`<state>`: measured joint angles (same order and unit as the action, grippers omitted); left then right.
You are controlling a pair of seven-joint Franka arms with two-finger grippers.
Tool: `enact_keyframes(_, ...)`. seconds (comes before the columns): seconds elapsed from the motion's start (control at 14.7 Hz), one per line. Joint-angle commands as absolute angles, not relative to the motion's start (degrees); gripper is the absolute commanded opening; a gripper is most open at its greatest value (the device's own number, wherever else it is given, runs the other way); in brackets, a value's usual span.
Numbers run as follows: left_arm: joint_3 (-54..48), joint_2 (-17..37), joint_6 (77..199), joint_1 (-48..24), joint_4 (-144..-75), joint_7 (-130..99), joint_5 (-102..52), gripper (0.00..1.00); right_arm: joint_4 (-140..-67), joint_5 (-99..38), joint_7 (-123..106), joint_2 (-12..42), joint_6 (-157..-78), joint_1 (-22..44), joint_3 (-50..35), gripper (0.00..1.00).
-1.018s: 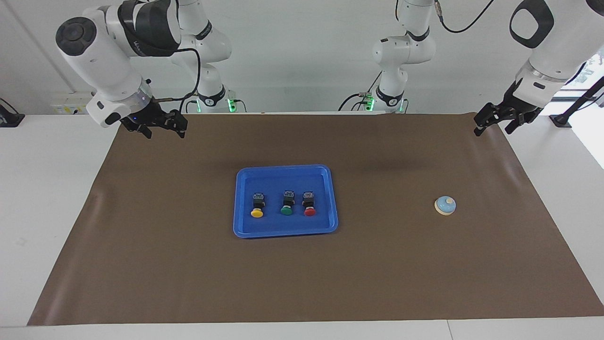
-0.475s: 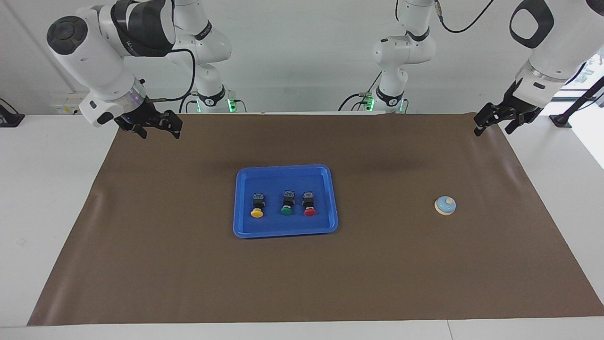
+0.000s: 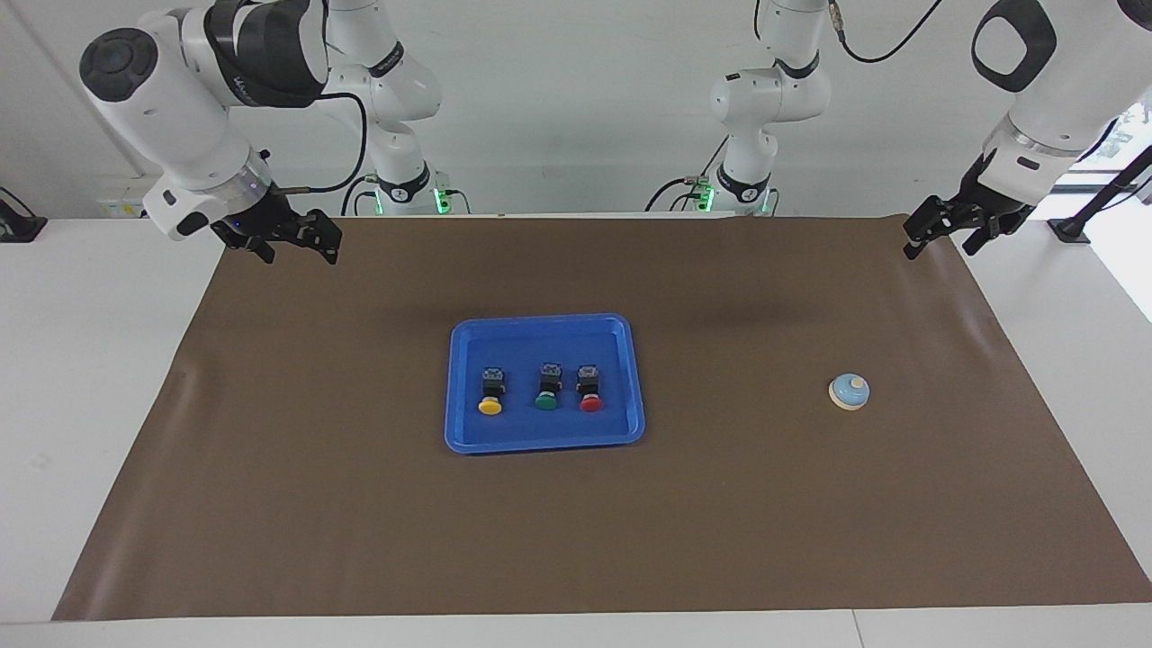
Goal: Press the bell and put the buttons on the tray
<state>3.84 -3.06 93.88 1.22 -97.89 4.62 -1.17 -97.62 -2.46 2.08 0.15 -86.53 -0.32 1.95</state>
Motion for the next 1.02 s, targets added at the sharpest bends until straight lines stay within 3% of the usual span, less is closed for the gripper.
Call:
enact_keyframes(0.0,3.96,-4.39,93.08,0.97,-98.96,3.87,-0.79,1.00,-97.47,-1.05,0.97,-0.18,-86.05,-1.23,0.88,1.00)
enact_keyframes(0.34,3.87,-5.18,92.89,2.20,-100.45,4.21,-0.62,1.00,-96.42,-0.97,0.79,0.00,-85.26,-1.58,0.88,1.00)
enact_keyframes(0.41,3.87,-5.45,96.47,1.94,-101.94,4.13,-0.62,0.60,-96.15,-1.05,0.70,-0.09,-84.73,-1.84,0.97,1.00)
enact_keyframes(0.47,3.87,-5.71,99.20,1.85,-103.61,3.87,-0.62,0.08,-94.33,-1.23,0.70,-0.09,-83.42,-1.93,1.23,1.00)
enact_keyframes(0.54,3.87,-5.71,100.62,1.67,-105.45,3.69,-0.70,0.00,-92.91,-1.23,0.70,0.00,-81.58,-1.93,1.23,1.00)
enact_keyframes(0.68,3.87,-4.05,104.21,1.84,-106.95,3.69,-0.70,0.00,-93.33,-1.32,1.23,-0.96,-80.77,-1.85,1.23,1.00)
enact_keyframes(0.95,3.61,6.13,109.58,1.23,-104.86,3.69,-1.14,0.00,-94.48,-1.23,0.97,-1.58,-81.12,-1.85,1.32,1.00)
